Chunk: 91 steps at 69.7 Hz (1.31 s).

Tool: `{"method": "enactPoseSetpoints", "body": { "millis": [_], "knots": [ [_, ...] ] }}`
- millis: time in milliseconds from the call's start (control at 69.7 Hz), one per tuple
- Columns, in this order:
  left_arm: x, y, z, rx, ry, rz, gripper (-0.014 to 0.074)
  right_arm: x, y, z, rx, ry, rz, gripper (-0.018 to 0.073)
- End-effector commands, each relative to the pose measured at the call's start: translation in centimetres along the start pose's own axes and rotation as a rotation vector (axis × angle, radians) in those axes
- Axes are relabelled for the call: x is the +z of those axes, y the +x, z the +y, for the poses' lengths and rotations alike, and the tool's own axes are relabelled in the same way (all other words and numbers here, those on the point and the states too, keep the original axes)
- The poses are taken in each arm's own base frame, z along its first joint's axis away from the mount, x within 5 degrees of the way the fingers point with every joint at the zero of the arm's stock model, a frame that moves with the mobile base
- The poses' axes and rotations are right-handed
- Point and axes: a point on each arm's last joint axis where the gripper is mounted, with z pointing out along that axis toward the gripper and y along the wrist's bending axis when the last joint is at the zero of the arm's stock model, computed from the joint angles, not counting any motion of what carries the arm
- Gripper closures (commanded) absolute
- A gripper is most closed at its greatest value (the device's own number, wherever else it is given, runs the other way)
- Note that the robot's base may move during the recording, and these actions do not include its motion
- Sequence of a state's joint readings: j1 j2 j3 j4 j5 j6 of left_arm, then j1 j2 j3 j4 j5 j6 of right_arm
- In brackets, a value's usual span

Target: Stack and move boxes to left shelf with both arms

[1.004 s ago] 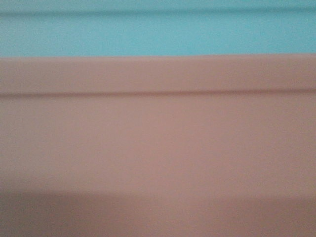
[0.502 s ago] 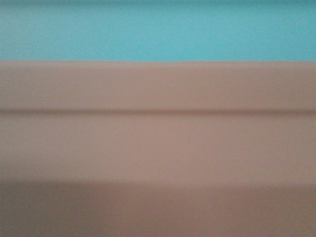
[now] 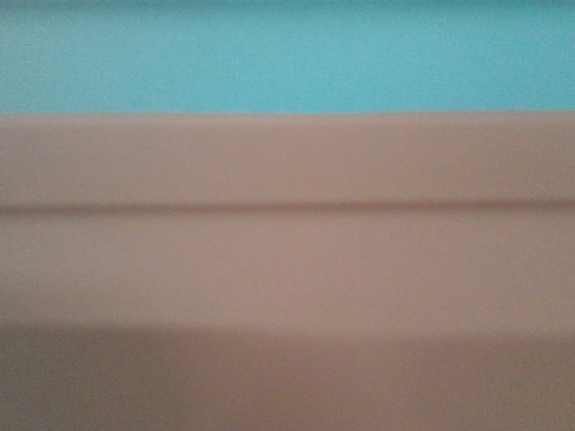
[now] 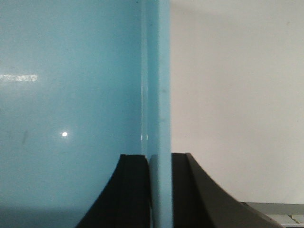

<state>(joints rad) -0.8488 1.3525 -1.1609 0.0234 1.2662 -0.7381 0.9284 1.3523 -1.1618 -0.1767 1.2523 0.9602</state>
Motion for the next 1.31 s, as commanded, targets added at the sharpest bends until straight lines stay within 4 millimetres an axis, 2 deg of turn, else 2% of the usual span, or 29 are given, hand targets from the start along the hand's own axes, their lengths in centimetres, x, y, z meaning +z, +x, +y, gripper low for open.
{"method": "enactPoseSetpoints", "body": {
  "millis": [0,1291],
  "knots": [
    [-2.09,0.95,-0.64,-0.002,0.093,0.01,0.0603,-1.97,-0.42,0.6,0.01,-0.131,-0.085,0.0506],
    [-2.08,1.16,-0.47,-0.024,0.074,0.034,0.0603,-1.96,-0.42,0.59,0.01,-0.129,-0.085,0.0506]
  ]
}}
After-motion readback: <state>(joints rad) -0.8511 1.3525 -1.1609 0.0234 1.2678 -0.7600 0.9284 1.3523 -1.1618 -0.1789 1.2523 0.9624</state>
